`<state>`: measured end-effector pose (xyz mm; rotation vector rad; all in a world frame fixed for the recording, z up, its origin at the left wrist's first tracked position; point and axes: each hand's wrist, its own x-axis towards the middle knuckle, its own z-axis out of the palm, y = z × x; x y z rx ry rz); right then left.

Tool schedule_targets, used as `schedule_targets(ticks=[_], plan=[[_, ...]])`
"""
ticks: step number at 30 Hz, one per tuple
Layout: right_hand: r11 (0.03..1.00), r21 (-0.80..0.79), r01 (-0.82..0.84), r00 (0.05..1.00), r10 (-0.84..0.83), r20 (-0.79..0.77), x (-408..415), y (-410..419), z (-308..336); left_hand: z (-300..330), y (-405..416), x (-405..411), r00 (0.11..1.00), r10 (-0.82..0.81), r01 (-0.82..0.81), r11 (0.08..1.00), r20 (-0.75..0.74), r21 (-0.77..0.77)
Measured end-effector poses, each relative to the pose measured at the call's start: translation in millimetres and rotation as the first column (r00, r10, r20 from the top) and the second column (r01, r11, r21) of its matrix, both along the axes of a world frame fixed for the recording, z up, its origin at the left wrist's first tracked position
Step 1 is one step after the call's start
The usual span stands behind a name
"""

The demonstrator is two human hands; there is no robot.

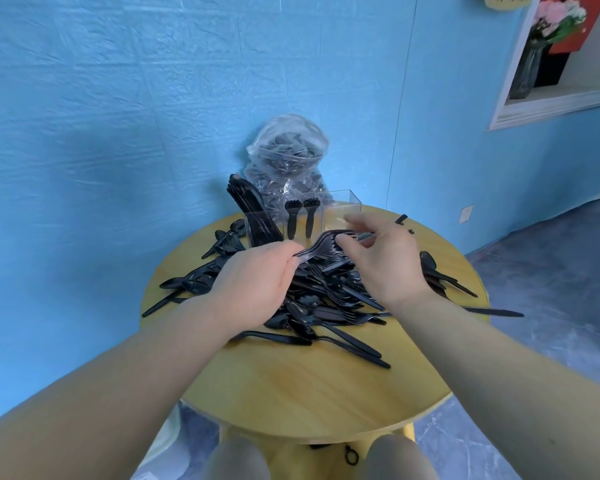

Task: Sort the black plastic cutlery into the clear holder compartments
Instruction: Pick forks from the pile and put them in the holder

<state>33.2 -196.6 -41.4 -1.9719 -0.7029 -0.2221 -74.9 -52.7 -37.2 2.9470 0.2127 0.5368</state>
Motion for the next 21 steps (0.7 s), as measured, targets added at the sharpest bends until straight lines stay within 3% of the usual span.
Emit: schedule_targets(ticks=[4,8,11,14,16,19,21], plan=[[0.997,0.071,-0.021,0.996,0.026,-0.079,0,6,0,-1,7,6,0.999,-0.022,0.021,1.000,-0.049,-0.003],[0.953,0.302,-0.039,0.959,0.121,-0.257,7,13,4,5,9,20,0.999,-0.007,0.007,1.000,0.038,-0.021],[0.913,0.407,-0.010,0.959,0.124,-0.254,19,20,14,12,17,39,0.992,-0.022,0.032,0.996,0.122,-0.082],[0.914,0.405,0.027,0.997,0.002,-0.072,45,27,34,17,36,61,0.976,0.022,0.002,0.994,0.215,-0.111],[0.934,0.356,0.026,0.990,-0.074,0.123,63,33,49,17,50,74,0.980,0.050,-0.031,0.994,0.194,-0.102],[0.978,0.210,0.006,0.884,-0.103,0.456,91,51,58,14,64,91,0.990,0.072,-0.062,0.995,0.124,-0.083],[0.995,0.096,-0.003,0.800,-0.055,0.597,109,65,56,11,69,102,0.992,0.061,-0.052,0.996,0.110,-0.077]])
